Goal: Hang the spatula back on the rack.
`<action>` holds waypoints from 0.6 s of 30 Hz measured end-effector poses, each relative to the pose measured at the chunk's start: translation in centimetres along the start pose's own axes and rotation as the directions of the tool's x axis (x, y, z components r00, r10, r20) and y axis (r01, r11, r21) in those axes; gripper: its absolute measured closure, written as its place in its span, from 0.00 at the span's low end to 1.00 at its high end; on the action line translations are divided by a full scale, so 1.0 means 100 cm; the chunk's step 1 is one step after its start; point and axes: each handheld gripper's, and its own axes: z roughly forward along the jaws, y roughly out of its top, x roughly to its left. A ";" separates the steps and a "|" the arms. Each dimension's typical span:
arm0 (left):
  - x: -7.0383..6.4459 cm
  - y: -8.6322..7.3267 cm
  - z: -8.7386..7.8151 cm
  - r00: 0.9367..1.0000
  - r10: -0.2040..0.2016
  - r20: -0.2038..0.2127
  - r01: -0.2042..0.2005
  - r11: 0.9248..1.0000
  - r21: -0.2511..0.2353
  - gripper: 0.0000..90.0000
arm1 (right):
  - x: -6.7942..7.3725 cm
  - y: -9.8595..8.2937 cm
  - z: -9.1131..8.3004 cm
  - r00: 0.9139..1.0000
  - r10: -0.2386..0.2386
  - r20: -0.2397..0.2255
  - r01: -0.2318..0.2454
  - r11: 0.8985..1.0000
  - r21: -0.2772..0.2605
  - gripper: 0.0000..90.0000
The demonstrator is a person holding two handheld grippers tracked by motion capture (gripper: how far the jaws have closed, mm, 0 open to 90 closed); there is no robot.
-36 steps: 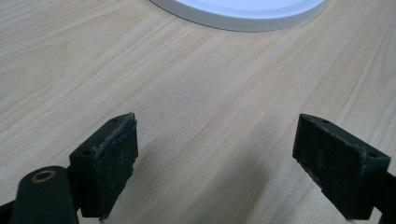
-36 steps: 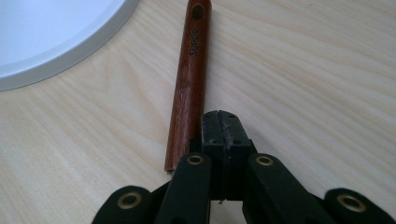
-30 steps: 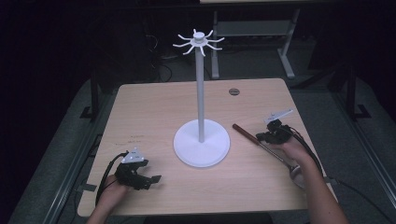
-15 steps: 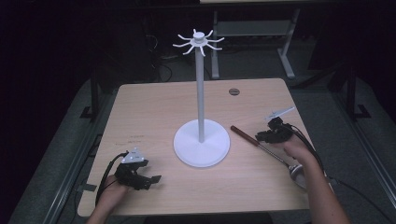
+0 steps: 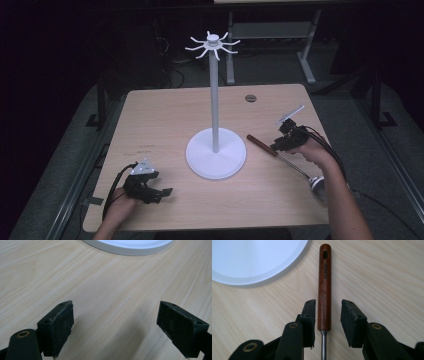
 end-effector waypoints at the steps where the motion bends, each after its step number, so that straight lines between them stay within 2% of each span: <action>1: 0.000 0.000 0.000 1.000 0.002 0.000 -0.002 1.000 0.002 0.15 | 0.002 0.003 0.001 1.000 -0.012 0.001 0.012 1.000 0.027 0.70; 4: 0.000 0.000 0.000 1.000 0.003 0.001 -0.003 1.000 0.003 0.15 | 0.006 0.010 0.003 0.999 -0.043 -0.010 0.044 0.995 0.086 0.69; 7: 0.000 0.000 0.001 1.000 0.000 0.001 0.000 1.000 0.005 0.15 | 0.011 0.018 0.010 0.999 -0.047 -0.017 0.049 0.984 0.172 0.69; 10: 0.000 0.000 0.001 1.000 0.002 0.001 -0.002 1.000 0.005 0.15 | 0.013 0.022 0.018 0.998 -0.060 0.002 0.058 0.970 0.235 0.70; 14: 0.001 0.000 0.000 1.000 0.002 0.001 -0.002 1.000 0.006 0.15 | 0.013 0.024 0.025 0.996 -0.084 0.025 0.075 0.960 0.269 0.71; 18: 0.000 0.000 0.001 1.000 0.003 0.003 -0.003 1.000 0.008 0.15 | 0.011 0.022 0.029 0.996 -0.087 0.032 0.075 0.957 0.281 0.74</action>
